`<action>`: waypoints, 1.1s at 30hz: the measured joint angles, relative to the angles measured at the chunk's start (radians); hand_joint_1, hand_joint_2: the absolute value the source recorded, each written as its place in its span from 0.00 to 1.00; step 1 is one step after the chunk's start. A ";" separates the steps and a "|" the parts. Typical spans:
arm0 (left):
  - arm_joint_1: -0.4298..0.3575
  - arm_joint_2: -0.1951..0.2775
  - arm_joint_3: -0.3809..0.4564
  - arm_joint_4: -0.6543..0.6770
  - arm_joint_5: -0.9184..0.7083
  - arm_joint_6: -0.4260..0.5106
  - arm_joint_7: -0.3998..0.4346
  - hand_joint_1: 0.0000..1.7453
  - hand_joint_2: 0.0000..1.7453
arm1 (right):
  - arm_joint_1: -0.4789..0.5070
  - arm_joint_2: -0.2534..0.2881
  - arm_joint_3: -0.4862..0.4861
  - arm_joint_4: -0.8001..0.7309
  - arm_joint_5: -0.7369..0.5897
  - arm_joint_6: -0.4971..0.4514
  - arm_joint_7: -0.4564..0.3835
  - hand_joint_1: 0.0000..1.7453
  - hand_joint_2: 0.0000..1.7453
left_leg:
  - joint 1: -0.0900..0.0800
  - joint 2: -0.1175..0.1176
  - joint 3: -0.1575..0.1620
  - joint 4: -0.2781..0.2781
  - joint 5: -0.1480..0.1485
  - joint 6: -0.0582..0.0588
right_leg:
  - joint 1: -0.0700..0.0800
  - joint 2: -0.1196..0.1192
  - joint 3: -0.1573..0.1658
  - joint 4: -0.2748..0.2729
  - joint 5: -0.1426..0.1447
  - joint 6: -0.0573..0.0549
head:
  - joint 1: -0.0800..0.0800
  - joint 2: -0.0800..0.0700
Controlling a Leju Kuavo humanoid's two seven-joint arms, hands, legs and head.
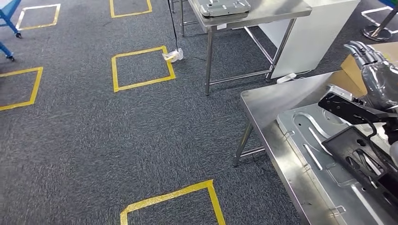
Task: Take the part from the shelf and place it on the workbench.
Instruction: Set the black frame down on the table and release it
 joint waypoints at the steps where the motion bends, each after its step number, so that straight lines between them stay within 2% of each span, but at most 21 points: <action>1: 0.001 0.001 0.000 0.000 0.000 0.000 0.000 0.00 0.00 | 0.000 -0.003 0.000 0.000 0.000 0.000 0.000 0.00 0.00 | 0.002 -0.012 -0.003 0.000 0.003 -0.006 | 0.002 -0.008 0.001 -0.004 0.000 -0.002 | 0.000 0.000; 2: 0.002 0.001 0.000 0.000 0.000 0.000 0.000 0.00 0.00 | 0.000 -0.006 0.000 0.000 0.000 0.000 0.000 0.00 0.00 | 0.003 -0.017 -0.006 -0.001 0.004 -0.011 | 0.002 -0.021 0.003 -0.008 0.002 -0.007 | 0.000 0.000; 4: 0.004 0.002 0.000 0.000 -0.001 0.000 0.000 0.00 0.00 | -0.002 -0.010 -0.001 0.000 -0.001 0.000 -0.001 0.00 0.00 | 0.001 0.024 -0.019 0.024 -0.012 -0.020 | -0.001 -0.047 0.012 -0.019 0.006 -0.018 | -0.001 0.000; 6: 0.003 0.004 0.001 0.000 -0.001 0.000 0.000 0.00 0.00 | -0.001 -0.019 -0.002 0.000 -0.005 -0.001 -0.007 0.00 0.00 | 0.000 0.086 -0.064 0.117 -0.065 -0.026 | 0.000 -0.074 0.019 -0.025 0.007 -0.028 | -0.003 0.000; 8: 0.001 0.005 0.001 0.000 0.000 0.000 0.000 0.00 0.00 | 0.005 -0.035 -0.007 0.000 -0.014 -0.002 -0.013 0.00 0.00 | 0.005 0.105 -0.123 0.236 -0.113 -0.032 | 0.003 -0.103 0.020 -0.024 0.003 -0.033 | -0.004 0.000; 9: 0.001 0.006 0.001 0.000 0.000 0.000 0.000 0.00 0.00 | 0.010 -0.043 -0.009 -0.002 -0.019 -0.003 -0.015 0.00 0.00 | 0.007 0.108 -0.136 0.263 -0.116 -0.034 | 0.004 -0.117 0.021 -0.023 0.001 -0.033 | -0.004 0.000; 10: 0.003 0.007 0.001 0.000 -0.001 0.000 0.000 0.00 0.00 | 0.016 -0.050 -0.013 -0.005 -0.024 -0.004 -0.017 0.00 0.00 | 0.009 0.112 -0.131 0.254 -0.101 -0.036 | 0.004 -0.130 0.022 -0.021 -0.001 -0.032 | -0.004 0.000; 11: 0.004 0.008 0.001 0.000 -0.001 0.000 0.000 0.00 0.00 | 0.022 -0.059 -0.017 -0.010 -0.029 -0.005 -0.019 0.00 0.00 | 0.011 0.119 -0.107 0.209 -0.072 -0.036 | 0.004 -0.143 0.024 -0.020 -0.005 -0.029 | -0.004 0.000; 13: 0.006 0.011 0.002 0.000 -0.001 0.000 0.000 0.00 0.00 | 0.034 -0.082 -0.030 -0.025 -0.037 -0.009 -0.020 0.00 0.00 | 0.008 0.156 -0.038 0.082 -0.024 -0.033 | 0.007 -0.166 0.028 -0.014 -0.014 -0.020 | -0.004 0.000; 15: 0.007 0.014 0.002 -0.001 0.001 0.000 0.000 0.00 0.00 | 0.042 -0.100 -0.043 -0.037 -0.040 -0.011 -0.021 0.00 0.00 | 0.002 0.175 -0.006 0.015 -0.010 -0.023 | 0.012 -0.188 0.032 -0.011 -0.021 -0.009 | -0.003 0.000; 17: 0.010 0.016 0.002 -0.002 0.007 0.000 0.000 0.00 0.00 | 0.051 -0.106 -0.050 -0.047 -0.030 -0.015 -0.025 0.00 0.00 | -0.002 0.155 -0.006 0.009 -0.009 -0.010 | 0.013 -0.207 0.038 -0.015 -0.023 0.000 | -0.002 0.000; 18: 0.011 0.017 0.002 -0.003 0.012 0.000 0.000 0.00 0.00 | 0.058 -0.106 -0.051 -0.052 -0.019 -0.020 -0.026 0.00 0.00 | -0.002 0.144 -0.005 0.005 -0.007 -0.004 | 0.010 -0.200 0.040 -0.013 -0.028 0.005 | -0.002 0.000; 20: 0.010 0.018 0.002 -0.003 0.025 0.000 0.000 0.00 0.00 | 0.075 -0.105 -0.051 -0.065 0.022 -0.043 -0.024 0.00 0.00 | 0.000 0.124 -0.002 -0.003 -0.001 0.009 | 0.003 -0.148 0.021 0.036 -0.064 0.011 | -0.002 0.000; 22: 0.004 0.018 0.001 -0.003 0.042 0.000 0.000 0.00 0.00 | 0.098 -0.095 -0.050 -0.078 0.078 -0.072 -0.008 0.00 0.00 | -0.001 0.103 -0.001 -0.005 0.002 0.015 | 0.001 -0.094 -0.038 0.154 -0.124 0.011 | -0.001 0.000; 24: -0.005 0.018 -0.002 -0.003 0.059 0.000 0.000 0.00 0.00 | 0.127 -0.068 -0.040 -0.092 0.133 -0.090 0.011 0.00 0.00 | -0.003 0.080 -0.001 -0.005 0.002 0.016 | 0.002 -0.080 -0.090 0.248 -0.148 0.009 | -0.001 0.000; 25: -0.009 0.018 -0.005 -0.001 0.065 0.000 0.000 0.00 0.00 | 0.139 -0.050 -0.032 -0.099 0.157 -0.096 0.018 0.00 0.00 | -0.004 0.067 0.000 -0.004 0.002 0.016 | 0.003 -0.078 -0.093 0.246 -0.131 0.006 | -0.001 0.000; 26: -0.013 0.017 -0.008 0.002 0.072 0.000 0.000 0.00 0.00 | 0.149 -0.031 -0.022 -0.105 0.179 -0.101 0.025 0.00 0.00 | -0.005 0.054 0.001 -0.004 0.002 0.016 | 0.003 -0.074 -0.078 0.207 -0.097 0.003 | -0.001 0.000; 27: -0.018 0.016 -0.012 0.005 0.079 0.000 0.000 0.00 0.00 | 0.156 -0.014 -0.012 -0.111 0.199 -0.108 0.029 0.00 0.00 | -0.005 0.041 0.001 -0.002 0.002 0.016 | 0.003 -0.061 -0.051 0.142 -0.057 -0.001 | -0.001 0.000; 29: -0.033 0.011 -0.025 0.016 0.095 -0.001 0.000 0.00 0.00 | 0.164 0.015 0.009 -0.118 0.232 -0.121 0.034 0.00 0.00 | -0.006 0.018 -0.003 0.001 0.003 0.010 | 0.002 -0.020 -0.002 0.032 -0.013 -0.007 | -0.001 0.000; 31: -0.044 0.001 -0.039 0.030 0.103 -0.002 0.000 0.00 0.00 | 0.167 0.042 0.031 -0.122 0.256 -0.124 0.038 0.00 0.00 | -0.001 -0.005 -0.010 0.001 0.009 -0.001 | 0.006 -0.005 0.012 -0.002 -0.011 -0.010 | -0.001 0.000; 33: -0.044 -0.006 -0.048 0.036 0.103 -0.002 0.000 0.00 0.00 | 0.166 0.064 0.049 -0.127 0.268 -0.122 0.042 0.00 0.00 | 0.003 -0.017 -0.014 -0.001 0.012 -0.014 | 0.007 -0.029 0.018 -0.013 -0.007 -0.018 | -0.001 0.000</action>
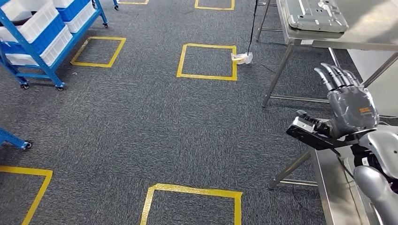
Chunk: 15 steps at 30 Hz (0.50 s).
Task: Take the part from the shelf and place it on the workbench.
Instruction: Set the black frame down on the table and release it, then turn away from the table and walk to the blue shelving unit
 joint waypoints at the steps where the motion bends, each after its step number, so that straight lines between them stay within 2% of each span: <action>1: 0.001 -0.001 -0.003 0.000 0.000 0.001 0.000 0.00 0.00 | -0.001 0.008 0.006 -0.002 0.002 0.000 0.001 0.00 0.00 | -0.001 0.018 -0.005 0.009 -0.007 -0.005 | -0.001 -0.013 0.005 -0.007 0.003 -0.006 | 0.000 0.000; 2: 0.001 -0.002 -0.006 0.001 0.000 0.002 0.000 0.00 0.00 | -0.003 0.013 0.011 -0.003 0.003 -0.002 0.000 0.00 0.00 | -0.003 0.047 -0.018 0.036 -0.025 -0.009 | -0.003 -0.026 0.010 -0.015 0.006 -0.011 | -0.001 0.000; 4: 0.001 -0.002 -0.007 0.001 -0.006 0.003 0.000 0.00 0.00 | -0.003 0.017 0.018 -0.004 0.001 -0.007 0.000 0.00 0.00 | -0.004 0.107 -0.073 0.152 -0.088 -0.016 | -0.002 -0.055 0.015 -0.022 0.008 -0.018 | -0.003 0.000; 5: 0.001 -0.002 -0.008 0.001 -0.010 0.002 0.000 0.00 0.00 | -0.003 0.017 0.021 -0.005 0.000 -0.009 0.000 0.00 0.00 | -0.003 0.118 -0.106 0.220 -0.117 -0.019 | 0.000 -0.070 0.015 -0.022 0.007 -0.019 | -0.003 0.000; 6: 0.002 -0.002 -0.008 0.001 -0.013 0.002 0.000 0.00 0.00 | -0.003 0.018 0.023 -0.005 0.000 -0.010 0.000 0.00 0.00 | -0.001 0.123 -0.129 0.268 -0.132 -0.022 | 0.001 -0.084 0.016 -0.022 0.006 -0.020 | -0.004 0.000; 7: 0.003 -0.002 -0.008 0.001 -0.014 0.002 0.000 0.00 0.00 | -0.004 0.019 0.027 -0.005 0.000 -0.011 0.000 0.00 0.00 | 0.000 0.126 -0.134 0.281 -0.127 -0.024 | 0.001 -0.098 0.017 -0.021 0.004 -0.020 | -0.003 0.000; 8: 0.004 -0.003 -0.008 0.001 -0.016 0.002 0.000 0.00 0.00 | -0.004 0.019 0.030 -0.006 0.000 -0.010 0.000 0.00 0.00 | 0.001 0.130 -0.117 0.251 -0.105 -0.025 | 0.001 -0.111 0.018 -0.021 0.003 -0.019 | -0.003 0.000; 9: 0.006 -0.003 -0.008 0.001 -0.017 0.002 0.000 0.00 0.00 | -0.006 0.020 0.032 -0.006 0.001 -0.008 0.000 0.00 0.00 | 0.001 0.139 -0.082 0.189 -0.072 -0.025 | 0.001 -0.122 0.021 -0.020 0.000 -0.017 | -0.003 0.000; 10: 0.008 -0.003 -0.008 0.001 -0.017 0.002 0.000 0.00 0.00 | -0.009 0.020 0.034 -0.008 0.003 -0.006 0.000 0.00 0.00 | 0.000 0.159 -0.041 0.115 -0.046 -0.024 | 0.002 -0.133 0.023 -0.018 -0.004 -0.013 | -0.003 0.000; 11: 0.010 -0.002 -0.008 0.000 -0.018 0.002 0.000 0.00 0.00 | -0.014 0.021 0.035 -0.010 0.005 -0.002 0.000 0.00 0.00 | -0.003 0.174 -0.008 0.054 -0.027 -0.019 | 0.004 -0.142 0.025 -0.015 -0.008 -0.009 | -0.003 0.000; 12: 0.012 -0.002 -0.008 -0.001 -0.019 0.002 0.000 0.00 0.00 | -0.018 0.021 0.035 -0.012 0.006 0.001 0.000 0.00 0.00 | -0.006 0.184 0.013 0.015 -0.019 -0.013 | 0.006 -0.151 0.026 -0.012 -0.012 -0.004 | -0.003 0.000; 13: 0.014 -0.002 -0.008 -0.002 -0.022 0.002 0.000 0.00 0.00 | -0.022 0.020 0.036 -0.014 0.006 0.003 0.000 0.00 0.00 | -0.009 0.186 0.019 -0.001 -0.019 -0.007 | 0.009 -0.160 0.027 -0.011 -0.015 0.001 | -0.003 0.000; 15: 0.019 -0.002 -0.008 -0.006 -0.029 0.002 0.000 0.00 0.00 | -0.025 0.019 0.036 -0.017 0.001 0.004 0.000 0.00 0.00 | -0.011 0.164 0.018 -0.005 -0.015 0.006 | 0.008 -0.173 0.030 -0.010 -0.019 0.011 | -0.002 0.000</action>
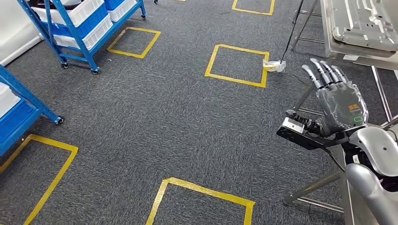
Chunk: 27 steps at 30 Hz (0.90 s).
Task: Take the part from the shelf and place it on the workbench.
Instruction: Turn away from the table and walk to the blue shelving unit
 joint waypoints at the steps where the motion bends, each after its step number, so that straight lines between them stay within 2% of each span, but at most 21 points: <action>1: 0.004 0.000 0.000 -0.003 -0.006 0.000 0.000 0.00 0.00 | 0.000 -0.003 0.000 -0.002 -0.006 -0.001 -0.001 0.00 0.00 | 0.000 -0.010 0.001 -0.003 0.002 0.006 | -0.003 0.012 0.000 0.006 -0.008 0.005 | 0.000 0.000; 2: 0.007 0.000 0.001 -0.007 -0.013 0.000 0.000 0.00 0.00 | 0.000 -0.011 0.000 -0.006 -0.013 -0.002 -0.003 0.00 0.00 | 0.001 -0.019 0.003 -0.006 0.004 0.013 | -0.006 0.037 -0.010 0.031 -0.026 0.009 | 0.000 0.000; 4: 0.013 0.000 0.003 -0.016 -0.029 0.000 0.000 0.00 0.00 | 0.001 -0.034 -0.002 -0.014 -0.029 -0.002 -0.007 0.00 0.00 | 0.002 -0.038 0.004 -0.010 0.006 0.021 | -0.011 0.100 -0.062 0.143 -0.089 0.012 | 0.001 0.000; 5: 0.015 0.000 0.005 -0.021 -0.035 0.000 0.000 0.00 0.00 | 0.003 -0.045 -0.003 -0.017 -0.035 -0.001 -0.008 0.00 0.00 | 0.001 -0.048 0.004 -0.009 0.006 0.024 | -0.011 0.116 -0.099 0.215 -0.119 0.013 | 0.001 0.000; 6: 0.017 0.000 0.006 -0.024 -0.039 0.000 0.000 0.00 0.00 | 0.007 -0.051 -0.004 -0.019 -0.039 0.002 -0.008 0.00 0.00 | 0.000 -0.059 0.004 -0.009 0.006 0.024 | -0.010 0.123 -0.130 0.270 -0.134 0.012 | 0.001 0.000; 7: 0.020 0.000 0.007 -0.028 -0.042 0.000 0.000 0.00 0.00 | 0.011 -0.056 -0.004 -0.022 -0.043 0.005 -0.007 0.00 0.00 | -0.001 -0.070 0.004 -0.009 0.006 0.024 | -0.009 0.125 -0.147 0.295 -0.131 0.011 | 0.001 0.000; 8: 0.022 0.000 0.009 -0.031 -0.043 0.000 0.000 0.00 0.00 | 0.014 -0.061 -0.004 -0.026 -0.045 0.007 -0.007 0.00 0.00 | -0.002 -0.082 0.005 -0.008 0.006 0.024 | -0.009 0.127 -0.145 0.278 -0.106 0.008 | 0.001 0.000; 9: 0.024 0.000 0.010 -0.034 -0.043 0.000 0.000 0.00 0.00 | 0.015 -0.066 -0.005 -0.030 -0.047 0.008 -0.007 0.00 0.00 | -0.003 -0.095 0.007 -0.008 0.006 0.024 | -0.009 0.133 -0.122 0.221 -0.065 0.003 | 0.001 0.000; 11: 0.027 0.000 0.013 -0.038 -0.044 0.000 0.000 0.00 0.00 | 0.017 -0.080 -0.010 -0.035 -0.051 0.007 -0.009 0.00 0.00 | -0.003 -0.119 0.006 -0.005 0.007 0.022 | -0.009 0.175 -0.061 0.078 0.003 -0.005 | 0.001 0.000; 12: 0.028 0.000 0.014 -0.039 -0.044 0.000 0.000 0.00 0.00 | 0.019 -0.087 -0.013 -0.037 -0.053 0.007 -0.010 0.00 0.00 | -0.001 -0.130 0.003 -0.004 0.008 0.018 | -0.008 0.191 -0.041 0.031 0.020 -0.007 | 0.001 0.000; 13: 0.029 0.000 0.015 -0.040 -0.044 -0.001 0.000 0.00 0.00 | 0.021 -0.093 -0.015 -0.038 -0.056 0.006 -0.011 0.00 0.00 | 0.001 -0.141 -0.001 -0.004 0.010 0.013 | -0.006 0.201 -0.033 0.010 0.022 -0.008 | 0.001 0.000; 15: 0.033 -0.001 0.017 -0.042 -0.044 -0.001 0.000 0.00 0.00 | 0.026 -0.098 -0.017 -0.041 -0.060 0.004 -0.014 0.00 0.00 | 0.005 -0.162 -0.007 -0.006 0.014 0.001 | -0.004 0.181 -0.029 0.002 0.025 -0.011 | 0.002 0.000; 16: 0.035 -0.001 0.018 -0.043 -0.045 -0.001 0.000 0.00 0.00 | 0.029 -0.098 -0.018 -0.042 -0.061 0.004 -0.016 0.00 0.00 | 0.004 -0.154 -0.010 -0.002 0.011 -0.004 | -0.005 0.168 -0.025 -0.005 0.028 -0.015 | 0.002 0.000; 18: 0.038 -0.002 0.021 -0.045 -0.050 -0.001 0.000 0.00 0.00 | 0.036 -0.097 -0.019 -0.045 -0.064 0.001 -0.018 0.00 0.00 | 0.000 -0.105 -0.034 0.051 -0.024 -0.012 | -0.009 0.141 -0.016 -0.019 0.034 -0.025 | 0.001 0.000; 19: 0.037 -0.002 0.022 -0.045 -0.052 -0.001 0.000 0.00 0.00 | 0.043 -0.097 -0.019 -0.045 -0.065 0.000 -0.019 0.00 0.00 | 0.001 -0.074 -0.057 0.105 -0.055 -0.014 | -0.007 0.127 -0.013 -0.021 0.034 -0.028 | 0.000 0.000; 21: 0.036 -0.003 0.026 -0.045 -0.054 -0.001 0.000 0.00 0.00 | 0.063 -0.095 -0.019 -0.045 -0.066 0.000 -0.020 0.00 0.00 | 0.006 -0.048 -0.113 0.223 -0.109 -0.022 | -0.004 0.099 -0.013 -0.021 0.031 -0.031 | -0.001 0.000; 22: 0.035 -0.004 0.027 -0.045 -0.055 -0.001 0.000 0.00 0.00 | 0.073 -0.093 -0.017 -0.043 -0.065 0.000 -0.022 0.00 0.00 | 0.008 -0.043 -0.127 0.253 -0.116 -0.025 | -0.004 0.085 -0.013 -0.020 0.030 -0.032 | -0.001 0.000; 23: 0.035 -0.004 0.027 -0.045 -0.054 -0.001 0.000 0.00 0.00 | 0.080 -0.090 -0.015 -0.041 -0.064 0.000 -0.025 0.00 0.00 | 0.010 -0.038 -0.122 0.245 -0.104 -0.028 | -0.004 0.071 -0.012 -0.020 0.028 -0.031 | -0.001 0.000; 24: 0.035 -0.004 0.027 -0.045 -0.054 -0.001 0.000 0.00 0.00 | 0.084 -0.086 -0.012 -0.039 -0.063 0.000 -0.029 0.00 0.00 | 0.011 -0.031 -0.097 0.200 -0.077 -0.029 | -0.004 0.059 -0.011 -0.019 0.026 -0.029 | -0.001 0.000; 26: 0.035 -0.004 0.027 -0.045 -0.054 -0.001 0.000 0.00 0.00 | 0.087 -0.080 -0.006 -0.033 -0.059 0.002 -0.034 0.00 0.00 | 0.009 0.003 -0.022 0.064 -0.023 -0.026 | -0.003 0.037 -0.008 -0.015 0.020 -0.021 | -0.001 0.000; 27: 0.035 -0.004 0.027 -0.045 -0.054 -0.001 0.000 0.00 0.00 | 0.088 -0.077 -0.004 -0.029 -0.057 0.003 -0.037 0.00 0.00 | 0.007 0.015 0.003 0.018 -0.010 -0.022 | -0.001 0.028 -0.007 -0.013 0.017 -0.016 | 0.000 0.000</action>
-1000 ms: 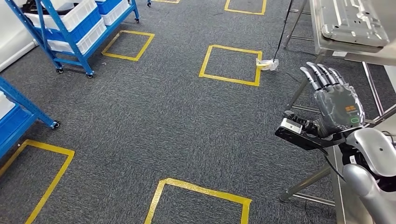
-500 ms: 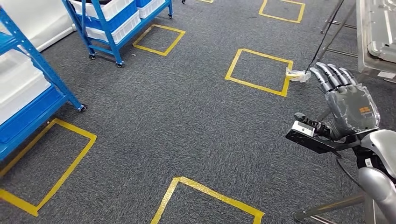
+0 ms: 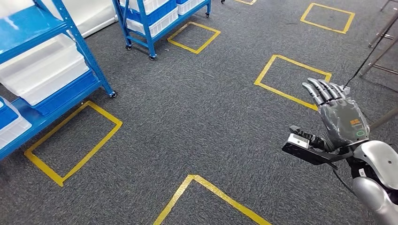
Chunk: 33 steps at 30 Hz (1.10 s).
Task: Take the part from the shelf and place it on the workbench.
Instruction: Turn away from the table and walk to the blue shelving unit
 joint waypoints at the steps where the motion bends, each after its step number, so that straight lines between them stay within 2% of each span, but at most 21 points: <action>1: 0.000 0.000 0.000 0.000 0.000 0.000 0.000 0.00 0.00 | 0.000 0.003 0.002 0.004 0.001 0.002 -0.002 0.00 0.00 | -0.003 0.006 0.011 -0.024 0.004 0.005 | 0.002 -0.009 0.002 0.001 -0.002 0.005 | 0.000 0.000; 3: 0.001 0.000 0.000 0.000 0.000 0.000 0.000 0.00 0.00 | 0.000 0.015 0.008 0.020 0.004 0.010 -0.007 0.00 0.00 | -0.005 -0.011 0.009 -0.028 0.005 0.016 | 0.005 -0.026 0.006 0.000 -0.004 0.013 | 0.000 0.000; 4: 0.002 0.000 0.001 0.000 0.001 0.000 0.000 0.00 0.00 | 0.001 0.023 0.013 0.031 0.005 0.015 -0.009 0.00 0.00 | -0.004 -0.021 0.011 -0.033 0.008 0.022 | 0.003 -0.024 0.009 0.002 -0.009 0.019 | 0.000 0.000; 6: 0.001 0.001 0.001 -0.001 0.001 0.000 0.000 0.00 0.00 | 0.004 0.039 0.026 0.058 0.007 0.020 -0.014 0.00 0.00 | 0.001 -0.040 0.017 -0.043 0.015 0.034 | -0.003 0.021 -0.006 0.049 -0.044 0.028 | 0.001 0.000; 8: -0.001 0.002 0.003 -0.001 0.001 0.000 0.000 0.00 0.00 | 0.014 0.048 0.036 0.085 0.009 0.022 -0.016 0.00 0.00 | 0.000 -0.060 0.016 -0.045 0.018 0.040 | -0.007 0.079 -0.066 0.176 -0.107 0.032 | 0.002 0.000; 9: -0.001 0.002 0.003 -0.001 0.001 0.000 0.000 0.00 0.00 | 0.021 0.052 0.041 0.097 0.010 0.023 -0.015 0.00 0.00 | -0.001 -0.073 0.015 -0.045 0.018 0.041 | -0.007 0.091 -0.101 0.244 -0.132 0.032 | 0.002 0.000; 10: -0.001 0.002 0.004 -0.001 0.001 0.000 0.000 0.00 0.00 | 0.027 0.056 0.046 0.108 0.011 0.024 -0.015 0.00 0.00 | -0.003 -0.085 0.015 -0.044 0.018 0.042 | -0.007 0.096 -0.125 0.286 -0.140 0.031 | 0.002 0.000; 11: -0.002 0.002 0.004 -0.001 0.001 0.000 0.000 0.00 0.00 | 0.034 0.063 0.051 0.120 0.012 0.023 -0.015 0.00 0.00 | -0.004 -0.098 0.015 -0.042 0.018 0.042 | -0.007 0.098 -0.133 0.290 -0.126 0.029 | 0.002 0.000; 13: -0.002 0.002 0.003 -0.002 0.001 0.000 0.000 0.00 0.00 | 0.045 0.077 0.060 0.145 0.015 0.022 -0.015 0.00 0.00 | -0.005 -0.124 0.016 -0.039 0.017 0.041 | -0.007 0.111 -0.091 0.181 -0.049 0.021 | 0.002 0.000; 15: -0.005 0.005 0.000 -0.006 0.003 0.000 0.000 0.00 0.00 | 0.055 0.092 0.072 0.178 0.020 0.022 -0.014 0.00 0.00 | -0.005 -0.147 0.012 -0.034 0.017 0.036 | -0.007 0.153 -0.037 0.054 0.003 0.012 | 0.002 0.000; 17: -0.006 0.009 -0.002 -0.009 0.008 0.000 0.000 0.00 0.00 | 0.062 0.112 0.089 0.224 0.024 0.021 -0.012 0.00 0.00 | -0.001 -0.170 0.004 -0.034 0.021 0.026 | -0.004 0.171 -0.020 0.012 0.005 0.007 | 0.002 0.000; 19: -0.005 0.012 -0.003 -0.009 0.010 0.000 0.000 0.00 0.00 | 0.068 0.139 0.108 0.278 0.027 0.020 -0.009 0.00 0.00 | 0.002 -0.185 -0.002 -0.036 0.025 0.013 | -0.004 0.149 -0.014 0.000 0.010 0.001 | 0.002 0.000; 20: -0.004 0.014 -0.004 -0.009 0.010 0.000 0.000 0.00 0.00 | 0.072 0.152 0.116 0.304 0.028 0.019 -0.007 0.00 0.00 | 0.001 -0.170 -0.006 -0.028 0.018 0.009 | -0.007 0.137 -0.009 -0.008 0.014 -0.004 | 0.002 0.000; 23: -0.005 0.020 -0.004 -0.010 0.010 0.000 0.000 0.00 0.00 | 0.085 0.175 0.132 0.360 0.028 0.016 -0.004 0.00 0.00 | -0.004 -0.084 -0.051 0.065 -0.043 0.000 | -0.009 0.103 -0.001 -0.023 0.020 -0.014 | 0.000 0.000; 24: -0.006 0.021 -0.004 -0.010 0.010 0.000 0.000 0.00 0.00 | 0.088 0.177 0.134 0.367 0.028 0.016 -0.003 0.00 0.00 | -0.004 -0.072 -0.062 0.089 -0.057 -0.001 | -0.008 0.097 0.000 -0.023 0.020 -0.015 | -0.001 0.000; 26: -0.006 0.022 -0.003 -0.010 0.010 0.000 0.000 0.00 0.00 | 0.089 0.178 0.134 0.370 0.028 0.016 -0.003 0.00 0.00 | -0.003 -0.069 -0.068 0.102 -0.064 -0.002 | -0.008 0.095 0.000 -0.023 0.020 -0.015 | -0.001 0.000; 27: -0.006 0.023 -0.003 -0.010 0.010 0.000 0.000 0.00 0.00 | 0.094 0.181 0.138 0.384 0.028 0.015 -0.001 0.00 0.00 | -0.002 -0.065 -0.090 0.146 -0.079 -0.004 | -0.008 0.085 0.000 -0.021 0.018 -0.015 | -0.001 0.000; 28: -0.006 0.025 -0.003 -0.010 0.010 0.000 0.000 0.00 0.00 | 0.106 0.190 0.142 0.412 0.020 0.013 0.005 0.00 0.00 | 0.000 -0.058 -0.092 0.152 -0.070 -0.008 | -0.008 0.065 0.001 -0.019 0.014 -0.014 | -0.001 0.000; 30: -0.005 0.029 -0.003 -0.010 0.006 0.000 0.000 0.00 0.00 | 0.143 0.214 0.144 0.497 -0.008 -0.009 0.023 0.00 0.00 | 0.003 -0.025 -0.057 0.094 -0.032 -0.013 | -0.008 0.019 0.007 -0.010 -0.001 -0.006 | -0.001 0.000; 31: -0.003 0.030 -0.003 -0.010 0.003 0.000 0.000 0.00 0.00 | 0.164 0.226 0.139 0.537 -0.027 -0.026 0.032 0.00 0.00 | 0.002 -0.012 -0.016 0.019 0.001 -0.010 | -0.006 0.001 0.012 -0.007 -0.008 0.000 | -0.001 0.000; 33: 0.000 0.030 -0.003 -0.012 -0.001 0.000 0.000 0.00 0.00 | 0.205 0.239 0.118 0.601 -0.057 -0.068 0.044 0.00 0.00 | -0.002 -0.007 0.011 -0.029 0.007 0.003 | -0.002 -0.020 0.020 -0.005 -0.017 0.011 | 0.000 0.000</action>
